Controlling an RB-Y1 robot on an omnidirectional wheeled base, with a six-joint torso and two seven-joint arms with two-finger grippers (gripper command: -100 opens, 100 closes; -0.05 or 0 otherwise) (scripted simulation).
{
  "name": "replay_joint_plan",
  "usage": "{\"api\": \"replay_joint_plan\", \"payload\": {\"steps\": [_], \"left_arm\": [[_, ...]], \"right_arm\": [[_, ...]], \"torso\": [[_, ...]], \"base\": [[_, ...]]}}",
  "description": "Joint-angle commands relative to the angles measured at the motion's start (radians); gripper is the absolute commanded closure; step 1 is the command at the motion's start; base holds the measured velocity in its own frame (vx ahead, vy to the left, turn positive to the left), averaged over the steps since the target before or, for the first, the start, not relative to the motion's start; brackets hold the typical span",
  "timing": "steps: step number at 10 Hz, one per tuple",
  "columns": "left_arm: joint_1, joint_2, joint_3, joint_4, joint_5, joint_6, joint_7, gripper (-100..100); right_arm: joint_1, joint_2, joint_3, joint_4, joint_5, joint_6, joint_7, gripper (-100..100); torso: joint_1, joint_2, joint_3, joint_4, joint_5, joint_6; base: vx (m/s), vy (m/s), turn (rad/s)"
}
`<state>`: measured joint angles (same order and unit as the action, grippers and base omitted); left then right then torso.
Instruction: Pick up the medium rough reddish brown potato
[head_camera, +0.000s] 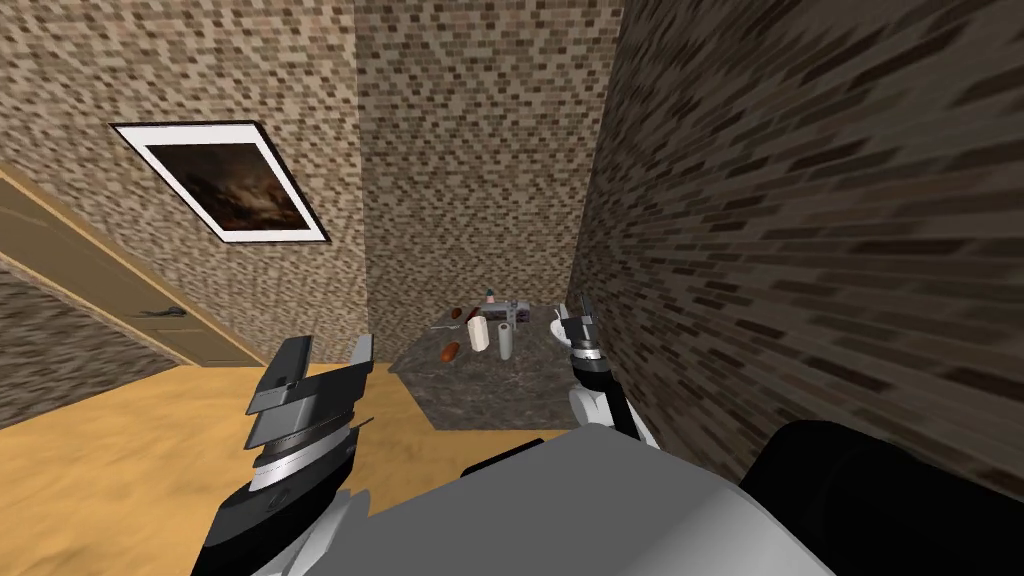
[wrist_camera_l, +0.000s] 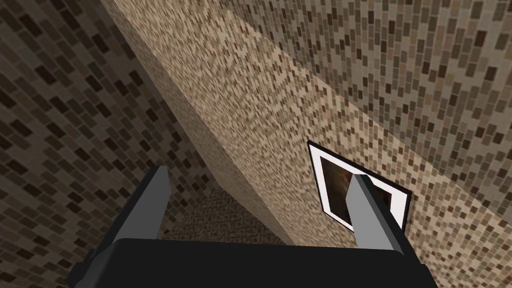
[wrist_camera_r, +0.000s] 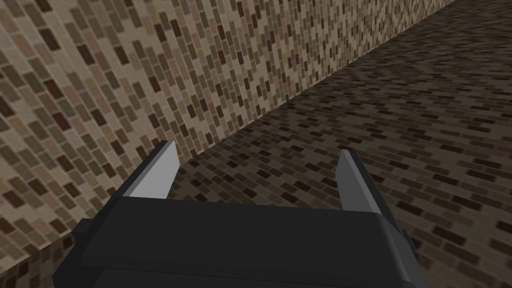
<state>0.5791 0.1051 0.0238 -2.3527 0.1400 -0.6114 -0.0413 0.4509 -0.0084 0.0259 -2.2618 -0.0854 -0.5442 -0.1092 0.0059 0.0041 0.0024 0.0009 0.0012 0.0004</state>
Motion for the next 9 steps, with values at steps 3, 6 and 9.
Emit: {"api": "replay_joint_plan", "payload": {"steps": [3,6,9], "left_arm": [[0.054,0.107,0.026,0.032,0.032,0.011,0.034,-100],[0.117,0.197,0.051,0.060,0.066,0.021,0.066,-100],[0.191,0.283,0.076,0.095,0.102,0.033,0.099,-100]], "right_arm": [[0.000,0.000,0.000,0.000,0.000,0.000,0.000,0],[0.000,0.000,0.000,0.000,0.000,0.000,0.000,0],[0.000,0.000,0.000,0.000,0.000,0.000,0.000,0]], "torso": [[0.003,0.000,0.000,0.000,0.001,0.000],[0.002,0.001,0.001,0.000,0.001,0.000],[0.002,0.002,0.001,0.001,0.001,0.000]], "base": [[-0.073,0.110,-0.266],[-0.095,0.106,-0.318],[-0.100,0.090,-0.411]]}}
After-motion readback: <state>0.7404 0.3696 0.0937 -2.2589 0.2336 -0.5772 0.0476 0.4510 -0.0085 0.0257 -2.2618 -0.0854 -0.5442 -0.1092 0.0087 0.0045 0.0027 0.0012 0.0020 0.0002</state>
